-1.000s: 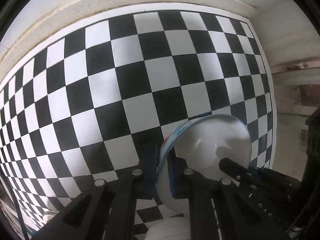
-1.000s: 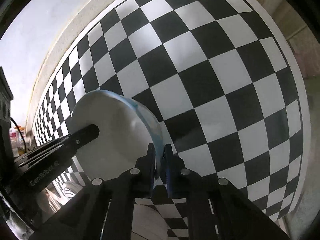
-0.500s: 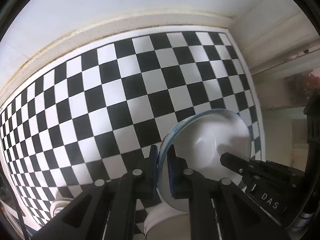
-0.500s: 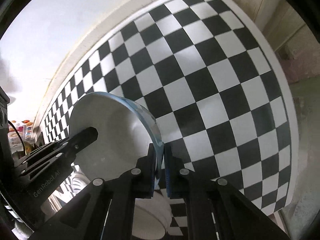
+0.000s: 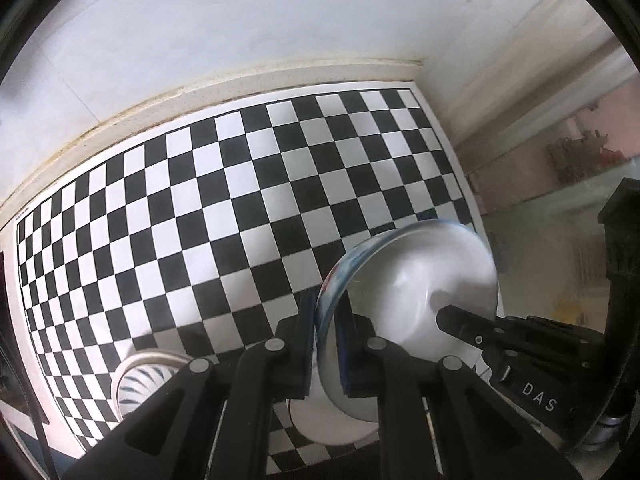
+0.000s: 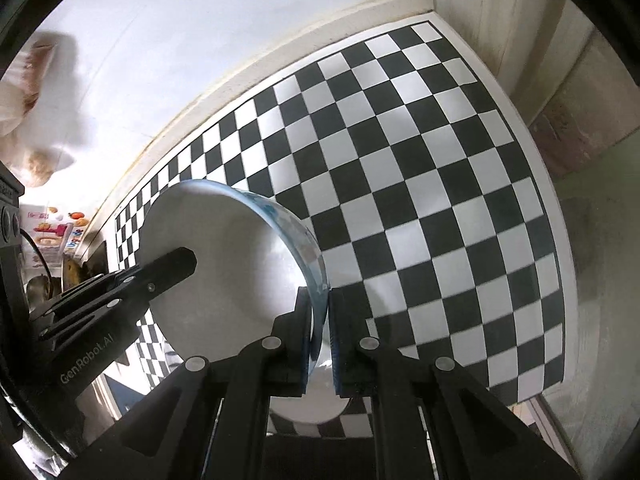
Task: Organize plates and bowls
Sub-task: 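Lift the three-bowl stack with both tools toward the plate stack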
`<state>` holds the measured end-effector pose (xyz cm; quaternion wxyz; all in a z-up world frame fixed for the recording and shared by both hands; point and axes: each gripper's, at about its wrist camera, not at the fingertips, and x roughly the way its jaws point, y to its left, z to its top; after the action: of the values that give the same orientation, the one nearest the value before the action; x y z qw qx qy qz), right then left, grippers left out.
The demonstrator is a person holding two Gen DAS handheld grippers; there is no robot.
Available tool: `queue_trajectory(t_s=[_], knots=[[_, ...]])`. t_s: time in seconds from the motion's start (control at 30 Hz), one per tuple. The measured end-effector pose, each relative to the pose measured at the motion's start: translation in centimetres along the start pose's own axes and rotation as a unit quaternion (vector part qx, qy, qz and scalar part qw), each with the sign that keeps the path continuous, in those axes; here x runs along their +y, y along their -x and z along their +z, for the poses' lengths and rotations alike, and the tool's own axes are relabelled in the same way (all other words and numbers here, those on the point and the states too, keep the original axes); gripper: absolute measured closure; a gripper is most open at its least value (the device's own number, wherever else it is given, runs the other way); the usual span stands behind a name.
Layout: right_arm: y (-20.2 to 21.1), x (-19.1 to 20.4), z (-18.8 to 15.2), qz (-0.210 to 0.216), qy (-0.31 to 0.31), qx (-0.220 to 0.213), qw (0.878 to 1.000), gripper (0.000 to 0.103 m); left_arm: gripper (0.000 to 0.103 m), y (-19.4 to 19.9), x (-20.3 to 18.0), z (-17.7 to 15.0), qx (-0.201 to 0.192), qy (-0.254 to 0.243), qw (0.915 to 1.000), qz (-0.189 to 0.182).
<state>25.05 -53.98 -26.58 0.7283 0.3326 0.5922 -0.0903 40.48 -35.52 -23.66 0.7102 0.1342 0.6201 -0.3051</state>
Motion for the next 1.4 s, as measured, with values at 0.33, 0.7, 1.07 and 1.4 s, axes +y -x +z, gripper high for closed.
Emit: queue_trajectory(t_s=[0.33, 0.7, 1.07, 1.4], knots=[[1.5, 0.2, -4.5, 0.015, -0.005, -0.002, 1.0, 0.094, 0.095, 1.7, -0.2, -4.6, -0.001, -0.011, 0.9999, -0.007], [-2.6, -0.3, -8.1, 0.011, -0.009, 0.042, 0.999, 0.094, 0.095, -2.0, 1.0, -8.2, 0.048, -0.002, 0.9989, -0.003], [-7.1, -1.7, -8.8, -0.005, -0.022, 0.072, 0.997, 0.094, 0.095, -5.9, 0.9, -8.7, 0.086, -0.011, 0.996, 0.02], [-8.8, -2.7, -8.6, -0.007, -0.03, 0.089, 0.996, 0.094, 0.095, -7.4, 0.5, -8.5, 0.105, -0.018, 0.9938, 0.032]])
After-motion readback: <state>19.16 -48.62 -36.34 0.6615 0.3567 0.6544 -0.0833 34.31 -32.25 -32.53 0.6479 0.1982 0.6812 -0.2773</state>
